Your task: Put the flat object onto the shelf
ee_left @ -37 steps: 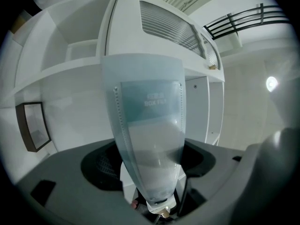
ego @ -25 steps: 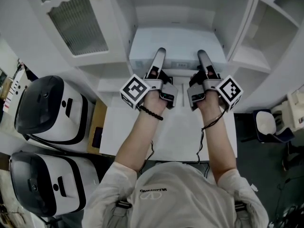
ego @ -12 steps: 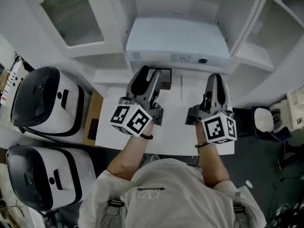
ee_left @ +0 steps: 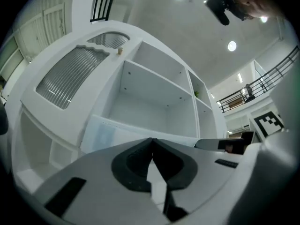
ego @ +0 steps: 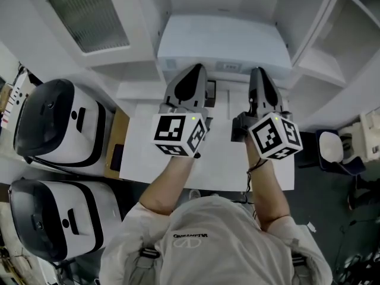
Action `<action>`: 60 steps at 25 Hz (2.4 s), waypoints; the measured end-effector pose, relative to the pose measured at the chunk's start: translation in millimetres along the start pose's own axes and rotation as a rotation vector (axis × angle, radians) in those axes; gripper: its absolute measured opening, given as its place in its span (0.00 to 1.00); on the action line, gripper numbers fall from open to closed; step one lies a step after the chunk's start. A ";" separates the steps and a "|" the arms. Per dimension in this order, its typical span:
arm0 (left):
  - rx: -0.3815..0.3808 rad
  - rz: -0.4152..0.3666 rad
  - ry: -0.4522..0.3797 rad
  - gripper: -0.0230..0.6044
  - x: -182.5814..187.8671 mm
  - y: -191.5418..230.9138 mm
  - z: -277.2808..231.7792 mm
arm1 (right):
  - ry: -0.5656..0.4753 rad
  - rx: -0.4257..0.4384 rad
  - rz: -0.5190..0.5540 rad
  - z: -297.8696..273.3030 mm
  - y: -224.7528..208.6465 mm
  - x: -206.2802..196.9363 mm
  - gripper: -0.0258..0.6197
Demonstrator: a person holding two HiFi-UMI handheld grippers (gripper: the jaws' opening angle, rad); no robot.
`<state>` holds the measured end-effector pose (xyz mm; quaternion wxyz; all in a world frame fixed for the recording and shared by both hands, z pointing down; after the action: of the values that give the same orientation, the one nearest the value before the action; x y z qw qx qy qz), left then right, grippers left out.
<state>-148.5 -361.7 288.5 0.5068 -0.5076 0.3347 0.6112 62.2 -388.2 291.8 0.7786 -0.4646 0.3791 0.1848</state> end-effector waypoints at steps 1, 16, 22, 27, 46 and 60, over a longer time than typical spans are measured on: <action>0.003 0.007 0.005 0.04 -1.6 1.0 -2.8 | -0.004 -0.004 -0.008 -2.6 -1.2 1.2 0.06; 0.019 0.079 0.011 0.04 -15.3 19.9 -48.0 | 0.023 -0.024 -0.074 -46.9 -20.4 5.3 0.06; 0.016 0.106 0.008 0.04 -19.0 24.0 -58.3 | 0.054 -0.037 -0.096 -58.8 -29.5 4.4 0.06; 0.007 0.134 -0.003 0.04 -19.7 26.5 -59.3 | 0.044 -0.045 -0.130 -52.8 -33.9 1.5 0.06; 0.015 -0.088 -0.082 0.04 -22.0 32.3 86.0 | -0.046 -0.017 0.008 80.3 -46.8 24.1 0.06; 0.072 -0.064 -0.026 0.04 -34.0 30.3 113.5 | -0.010 -0.031 0.001 103.9 -59.5 19.3 0.05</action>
<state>-210.4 -274.3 347.6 0.5485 -0.4914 0.3334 0.5887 156.2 -329.4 341.0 0.7732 -0.4755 0.3724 0.1934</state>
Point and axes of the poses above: the fingertips, and each gripper's own axes: z backward along the fingers, y to its left, x out of its top, the point moved 10 cm from there along z, backward along the fingers, and after that the axes turned 13 degrees about -z, right-handed, at the moved point
